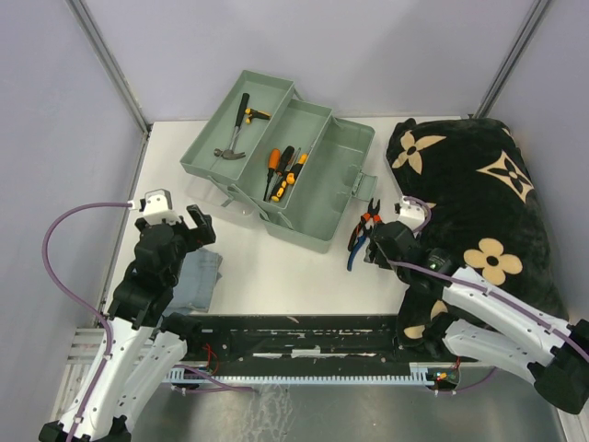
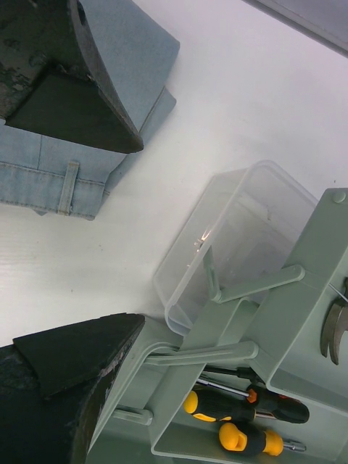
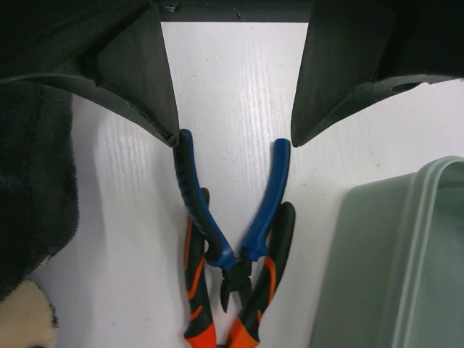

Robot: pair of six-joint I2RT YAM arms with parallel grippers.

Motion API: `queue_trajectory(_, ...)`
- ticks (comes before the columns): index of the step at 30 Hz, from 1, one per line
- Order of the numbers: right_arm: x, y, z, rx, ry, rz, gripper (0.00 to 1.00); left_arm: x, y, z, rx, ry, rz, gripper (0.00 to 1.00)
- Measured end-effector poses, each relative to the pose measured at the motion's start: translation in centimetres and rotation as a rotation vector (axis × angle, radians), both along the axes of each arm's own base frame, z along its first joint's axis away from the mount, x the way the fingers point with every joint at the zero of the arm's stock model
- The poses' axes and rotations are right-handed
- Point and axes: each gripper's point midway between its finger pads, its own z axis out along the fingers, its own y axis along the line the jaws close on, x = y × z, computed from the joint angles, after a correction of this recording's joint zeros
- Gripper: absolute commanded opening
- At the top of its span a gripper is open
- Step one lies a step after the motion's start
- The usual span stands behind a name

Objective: Pack the tool kit

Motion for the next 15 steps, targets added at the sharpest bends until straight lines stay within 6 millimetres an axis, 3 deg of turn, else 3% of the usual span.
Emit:
queue_trajectory(6,0.6,-1.4,-2.3,-0.125,0.043,-0.05,0.77,0.0,-0.1,-0.1,0.0,0.004,-0.004,0.97)
queue_trajectory(15,2.1,-1.8,-6.5,-0.17,0.156,-0.022,0.71,0.1,-0.1,-0.1,0.0,0.006,-0.005,0.97)
